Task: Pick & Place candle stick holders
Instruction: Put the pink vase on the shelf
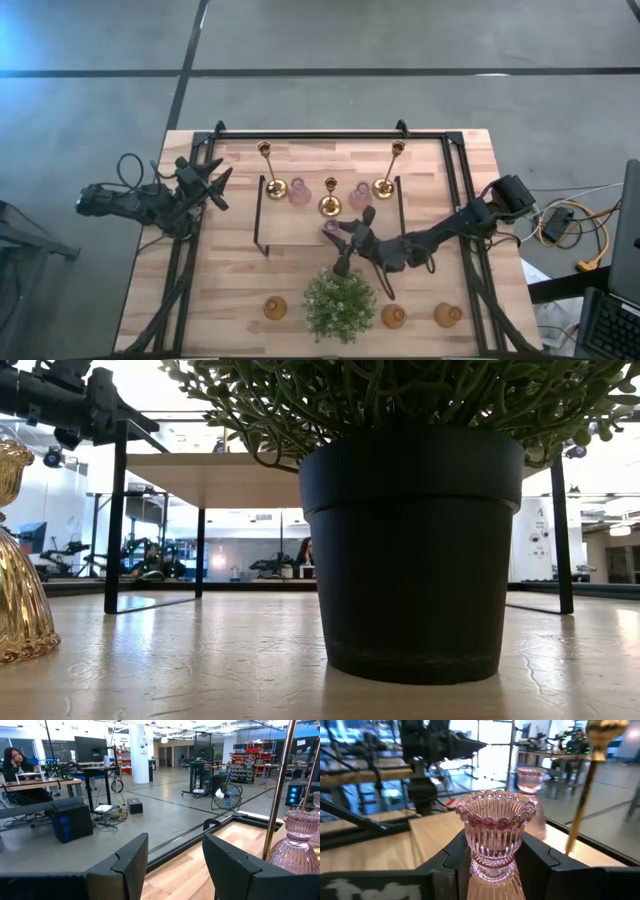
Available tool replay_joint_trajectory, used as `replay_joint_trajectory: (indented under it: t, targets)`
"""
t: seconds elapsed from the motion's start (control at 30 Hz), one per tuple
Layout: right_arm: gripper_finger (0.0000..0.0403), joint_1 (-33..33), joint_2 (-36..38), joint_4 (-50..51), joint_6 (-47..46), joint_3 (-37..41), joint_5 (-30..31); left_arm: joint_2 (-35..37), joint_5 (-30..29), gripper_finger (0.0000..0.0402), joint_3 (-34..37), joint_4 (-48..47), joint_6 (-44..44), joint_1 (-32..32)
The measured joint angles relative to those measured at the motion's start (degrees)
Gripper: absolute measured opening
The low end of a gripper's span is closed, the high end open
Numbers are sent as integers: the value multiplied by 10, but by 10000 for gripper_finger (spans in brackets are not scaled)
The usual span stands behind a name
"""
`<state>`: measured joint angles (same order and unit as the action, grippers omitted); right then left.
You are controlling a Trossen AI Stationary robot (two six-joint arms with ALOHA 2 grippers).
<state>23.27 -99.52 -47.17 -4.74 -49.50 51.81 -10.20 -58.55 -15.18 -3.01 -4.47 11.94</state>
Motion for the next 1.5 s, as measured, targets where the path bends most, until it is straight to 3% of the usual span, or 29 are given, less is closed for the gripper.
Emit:
replay_joint_trajectory:
  t: [0.23,1.07,1.27,1.5]
  targets:
    - [116,-1,0,3,-8,1,23,0,0,192,0,0,0,0]
    - [116,-7,1,46,-54,2,23,0,0,193,0,0,0,0]
    - [151,-7,1,48,-54,2,23,0,0,193,0,0,0,0]
    - [149,-7,1,49,-54,3,23,0,0,193,0,0,0,0]
